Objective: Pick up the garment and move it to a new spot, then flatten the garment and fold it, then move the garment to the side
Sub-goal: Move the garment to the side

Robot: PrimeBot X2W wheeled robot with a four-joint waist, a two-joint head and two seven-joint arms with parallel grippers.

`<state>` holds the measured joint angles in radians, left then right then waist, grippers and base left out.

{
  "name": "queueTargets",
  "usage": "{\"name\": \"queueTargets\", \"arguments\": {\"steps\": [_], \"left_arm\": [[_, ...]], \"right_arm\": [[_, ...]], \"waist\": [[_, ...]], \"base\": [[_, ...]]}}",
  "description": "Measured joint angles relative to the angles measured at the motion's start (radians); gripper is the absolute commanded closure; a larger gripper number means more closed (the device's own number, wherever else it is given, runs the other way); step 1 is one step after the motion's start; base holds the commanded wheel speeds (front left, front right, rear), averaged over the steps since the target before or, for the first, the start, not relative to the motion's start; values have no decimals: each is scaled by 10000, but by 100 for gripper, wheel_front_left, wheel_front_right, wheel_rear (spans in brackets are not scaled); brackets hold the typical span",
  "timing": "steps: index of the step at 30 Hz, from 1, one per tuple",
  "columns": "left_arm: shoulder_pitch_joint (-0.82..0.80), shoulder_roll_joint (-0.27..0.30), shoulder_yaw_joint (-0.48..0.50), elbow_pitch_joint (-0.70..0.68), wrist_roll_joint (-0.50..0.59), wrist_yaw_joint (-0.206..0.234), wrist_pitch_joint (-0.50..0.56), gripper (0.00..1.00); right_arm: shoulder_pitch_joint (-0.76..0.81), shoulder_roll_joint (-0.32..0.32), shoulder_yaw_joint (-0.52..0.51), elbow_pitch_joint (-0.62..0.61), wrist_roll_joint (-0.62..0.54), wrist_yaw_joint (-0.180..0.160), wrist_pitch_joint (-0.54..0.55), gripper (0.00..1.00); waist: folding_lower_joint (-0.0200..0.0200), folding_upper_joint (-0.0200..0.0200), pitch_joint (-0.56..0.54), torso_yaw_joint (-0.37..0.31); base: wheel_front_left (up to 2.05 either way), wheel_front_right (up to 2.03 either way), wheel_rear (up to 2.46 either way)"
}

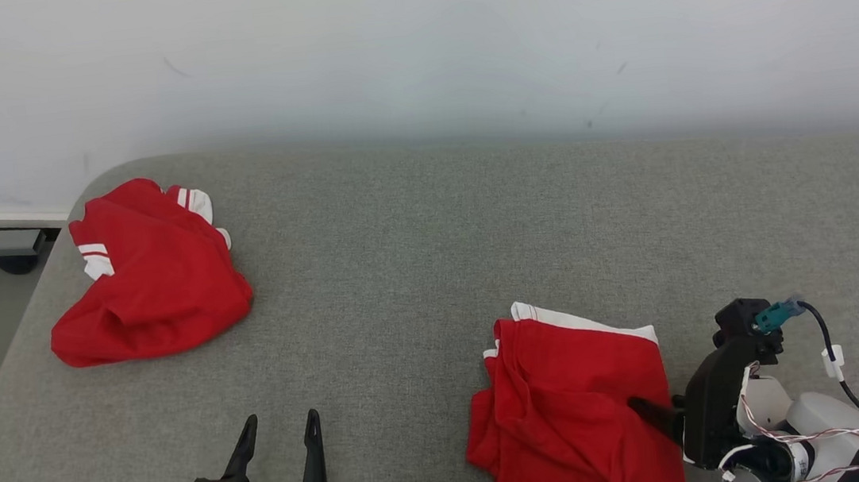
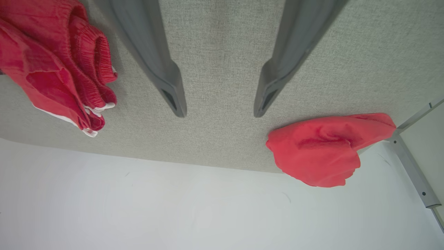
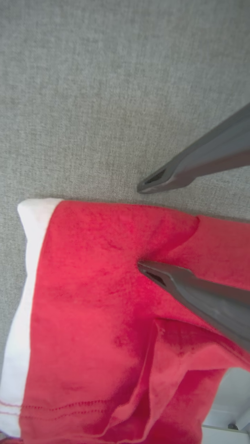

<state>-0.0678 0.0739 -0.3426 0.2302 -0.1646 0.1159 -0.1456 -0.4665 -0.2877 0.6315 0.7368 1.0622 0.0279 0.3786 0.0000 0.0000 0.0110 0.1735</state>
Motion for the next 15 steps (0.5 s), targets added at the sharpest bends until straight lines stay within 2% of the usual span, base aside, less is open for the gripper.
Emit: {"name": "queueTargets", "arguments": {"steps": [1, 2, 3, 15], "left_arm": [[0, 0, 2, 0, 0, 4, 0, 0], [0, -2, 4, 2, -2, 27, 0, 0], [0, -6, 8, 2, -4, 29, 0, 0], [24, -13, 157, 4, -182, 40, -2, 0]], "right_arm": [[-1, 23, 21, 44, 0, 29, 2, 0], [-3, 27, 23, 77, 2, 79, 4, 38], [-17, 27, 29, 107, 2, 104, 8, 100], [-550, 38, -29, 431, -10, 428, -17, 100]], "waist": [[0, 0, 1, 13], [0, 0, 1, 26], [0, 0, 1, 37], [0, 0, -41, -216]], "base": [[0, 0, 0], [0, 0, 0], [0, 0, 0], [0, 0, 0]]}}
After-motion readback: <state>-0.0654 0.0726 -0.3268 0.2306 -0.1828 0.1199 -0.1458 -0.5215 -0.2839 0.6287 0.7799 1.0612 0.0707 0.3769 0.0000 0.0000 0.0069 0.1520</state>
